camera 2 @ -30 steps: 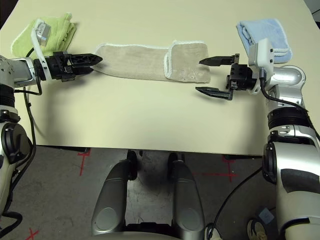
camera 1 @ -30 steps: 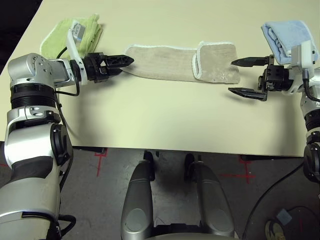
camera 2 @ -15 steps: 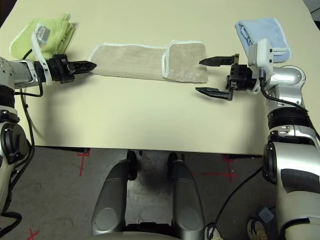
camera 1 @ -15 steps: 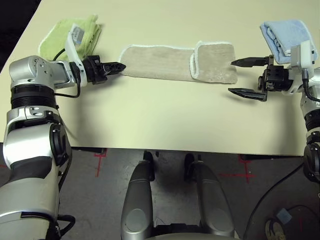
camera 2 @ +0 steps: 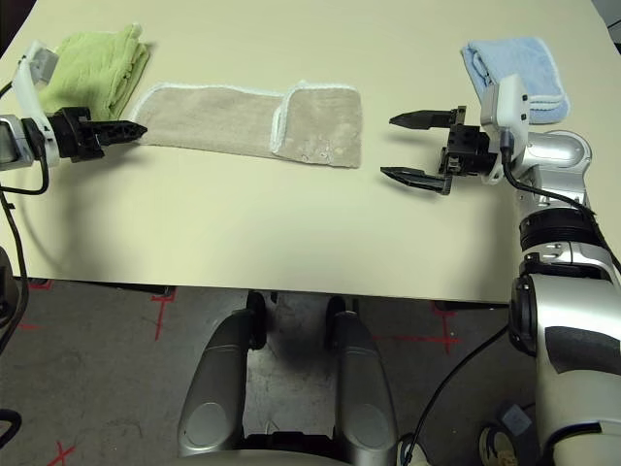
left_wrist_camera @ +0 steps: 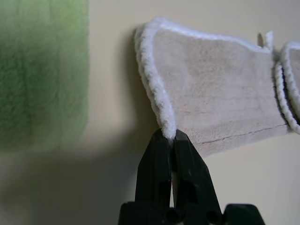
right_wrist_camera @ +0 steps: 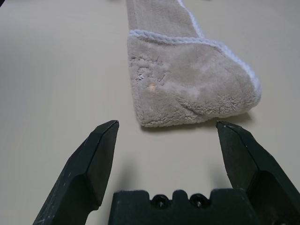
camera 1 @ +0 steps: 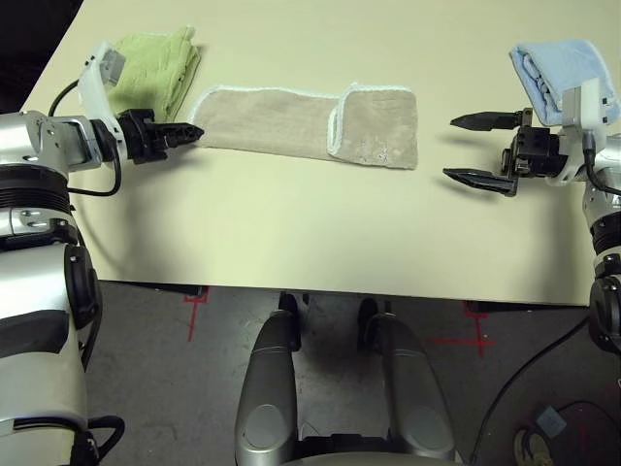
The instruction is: Fold the towel and set it aside.
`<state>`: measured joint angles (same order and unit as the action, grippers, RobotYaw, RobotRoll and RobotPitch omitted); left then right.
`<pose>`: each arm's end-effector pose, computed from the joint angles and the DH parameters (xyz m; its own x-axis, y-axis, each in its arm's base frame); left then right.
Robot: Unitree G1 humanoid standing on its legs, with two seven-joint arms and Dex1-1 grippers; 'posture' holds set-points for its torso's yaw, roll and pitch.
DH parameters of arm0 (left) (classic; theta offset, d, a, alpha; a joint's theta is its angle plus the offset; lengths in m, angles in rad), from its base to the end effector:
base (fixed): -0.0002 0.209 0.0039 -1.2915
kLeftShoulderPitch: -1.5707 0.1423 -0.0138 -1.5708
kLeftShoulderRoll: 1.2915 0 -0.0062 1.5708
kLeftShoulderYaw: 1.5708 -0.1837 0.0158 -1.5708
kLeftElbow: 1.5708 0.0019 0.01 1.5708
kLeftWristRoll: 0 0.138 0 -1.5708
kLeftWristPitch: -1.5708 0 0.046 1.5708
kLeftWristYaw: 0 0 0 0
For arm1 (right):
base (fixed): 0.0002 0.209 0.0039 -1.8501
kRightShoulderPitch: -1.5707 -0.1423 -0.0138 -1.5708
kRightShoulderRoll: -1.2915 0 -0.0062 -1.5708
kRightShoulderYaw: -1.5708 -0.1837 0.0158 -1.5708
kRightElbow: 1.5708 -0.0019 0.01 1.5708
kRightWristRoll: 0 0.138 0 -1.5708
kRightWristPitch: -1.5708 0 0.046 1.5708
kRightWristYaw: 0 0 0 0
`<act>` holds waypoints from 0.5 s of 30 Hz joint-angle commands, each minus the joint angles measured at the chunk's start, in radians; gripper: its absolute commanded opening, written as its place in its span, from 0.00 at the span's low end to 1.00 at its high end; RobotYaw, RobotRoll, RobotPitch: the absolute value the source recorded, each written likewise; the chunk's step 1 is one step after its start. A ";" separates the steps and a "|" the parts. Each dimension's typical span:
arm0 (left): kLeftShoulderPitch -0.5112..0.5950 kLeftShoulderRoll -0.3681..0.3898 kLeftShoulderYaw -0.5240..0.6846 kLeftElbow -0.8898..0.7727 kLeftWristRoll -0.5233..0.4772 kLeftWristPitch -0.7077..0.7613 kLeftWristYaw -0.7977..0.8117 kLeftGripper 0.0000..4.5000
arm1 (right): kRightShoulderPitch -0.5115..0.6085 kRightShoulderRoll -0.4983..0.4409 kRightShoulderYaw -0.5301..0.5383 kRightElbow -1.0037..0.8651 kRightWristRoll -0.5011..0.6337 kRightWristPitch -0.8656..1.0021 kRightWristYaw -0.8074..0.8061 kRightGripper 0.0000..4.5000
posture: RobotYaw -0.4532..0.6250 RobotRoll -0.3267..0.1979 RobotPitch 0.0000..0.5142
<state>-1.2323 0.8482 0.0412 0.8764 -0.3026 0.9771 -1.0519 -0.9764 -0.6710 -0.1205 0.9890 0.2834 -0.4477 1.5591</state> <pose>0.3147 0.3178 0.2803 0.7566 -0.5727 -0.3157 0.4836 0.8149 -0.3195 0.3254 -0.3023 0.2206 0.3785 0.9219 -0.0825 -0.7878 0.2741 -0.5516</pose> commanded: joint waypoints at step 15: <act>-0.143 -0.090 -0.035 -0.317 -0.118 0.155 -0.154 0.02 | 0.009 -0.010 -0.016 0.043 -0.012 0.031 -0.054 1.00 | 0.45 0.62 0.69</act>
<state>-1.3691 0.7663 0.0203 0.5960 -0.3978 1.0996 -1.1910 -0.9778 -0.6711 -0.1258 1.0134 0.2831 -0.4005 1.5107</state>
